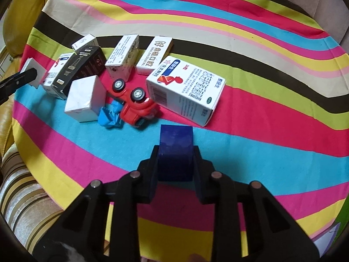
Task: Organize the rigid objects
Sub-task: 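Grasp the blue box with the right gripper while the left gripper holds the white cube, then carry the white cube and blue box into the cardboard box and open both grippers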
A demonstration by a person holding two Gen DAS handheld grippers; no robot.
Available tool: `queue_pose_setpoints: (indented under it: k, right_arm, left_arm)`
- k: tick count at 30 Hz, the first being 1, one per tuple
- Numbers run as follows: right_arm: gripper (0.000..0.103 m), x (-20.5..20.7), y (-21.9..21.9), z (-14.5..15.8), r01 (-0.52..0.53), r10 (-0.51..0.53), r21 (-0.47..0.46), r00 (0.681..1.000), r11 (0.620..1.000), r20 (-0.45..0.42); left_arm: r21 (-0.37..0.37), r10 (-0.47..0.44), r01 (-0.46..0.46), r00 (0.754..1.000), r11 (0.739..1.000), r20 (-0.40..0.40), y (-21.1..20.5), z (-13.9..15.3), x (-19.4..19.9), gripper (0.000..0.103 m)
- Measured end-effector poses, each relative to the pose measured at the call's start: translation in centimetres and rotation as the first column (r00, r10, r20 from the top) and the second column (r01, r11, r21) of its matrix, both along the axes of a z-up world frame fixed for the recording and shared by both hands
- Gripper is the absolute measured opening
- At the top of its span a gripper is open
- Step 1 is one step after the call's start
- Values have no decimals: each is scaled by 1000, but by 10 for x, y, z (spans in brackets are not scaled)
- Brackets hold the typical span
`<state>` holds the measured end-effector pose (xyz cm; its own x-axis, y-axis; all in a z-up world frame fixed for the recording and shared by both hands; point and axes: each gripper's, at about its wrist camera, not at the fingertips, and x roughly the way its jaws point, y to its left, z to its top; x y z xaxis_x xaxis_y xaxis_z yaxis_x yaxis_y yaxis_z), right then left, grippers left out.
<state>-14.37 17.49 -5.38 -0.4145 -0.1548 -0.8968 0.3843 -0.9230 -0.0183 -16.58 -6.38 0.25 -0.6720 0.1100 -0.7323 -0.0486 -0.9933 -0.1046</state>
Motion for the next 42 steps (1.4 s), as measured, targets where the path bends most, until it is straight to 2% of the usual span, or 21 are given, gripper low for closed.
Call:
queue_pose_setpoints:
  k: [5, 13, 17, 22, 26, 29, 35, 40, 42]
  right_arm:
    - [31, 12, 14, 14, 23, -25, -43, 999, 999, -31]
    - [31, 37, 46, 42, 87, -95, -84, 992, 993, -88]
    - [31, 47, 69, 50, 135, -145, -101, 984, 986, -98]
    - [31, 66, 105, 57, 198, -211, -113, 971, 974, -110]
    - [31, 84, 140, 63, 264, -278, -115, 951, 958, -132]
    - [31, 99, 172, 64, 327, -341, -115, 930, 938, -136]
    - [31, 133, 242, 64, 458, -470, -110, 872, 882, -139]
    - [31, 159, 307, 57, 575, -588, -125, 800, 808, -119]
    - [31, 168, 325, 55, 606, -618, -120, 778, 786, -116]
  left_arm:
    - [23, -47, 47, 999, 999, -8, 18, 11, 6, 47]
    - [1, -192, 192, 981, 981, 7, 82, 23, 17, 47]
    - [-16, -278, 278, 960, 960, 26, 121, 24, 25, 47]
    - [-36, -393, 396, 918, 918, 58, 174, 22, 40, 47]
    - [-51, -479, 484, 874, 874, 88, 217, 21, 53, 47]
    - [-41, -548, 554, 830, 832, 106, 252, 21, 63, 47]
    - [-28, -671, 680, 728, 733, 140, 322, 21, 88, 47]
    - [-26, -751, 769, 631, 639, 194, 376, 15, 115, 47]
    - [-28, -772, 792, 601, 610, 207, 393, 14, 126, 46]
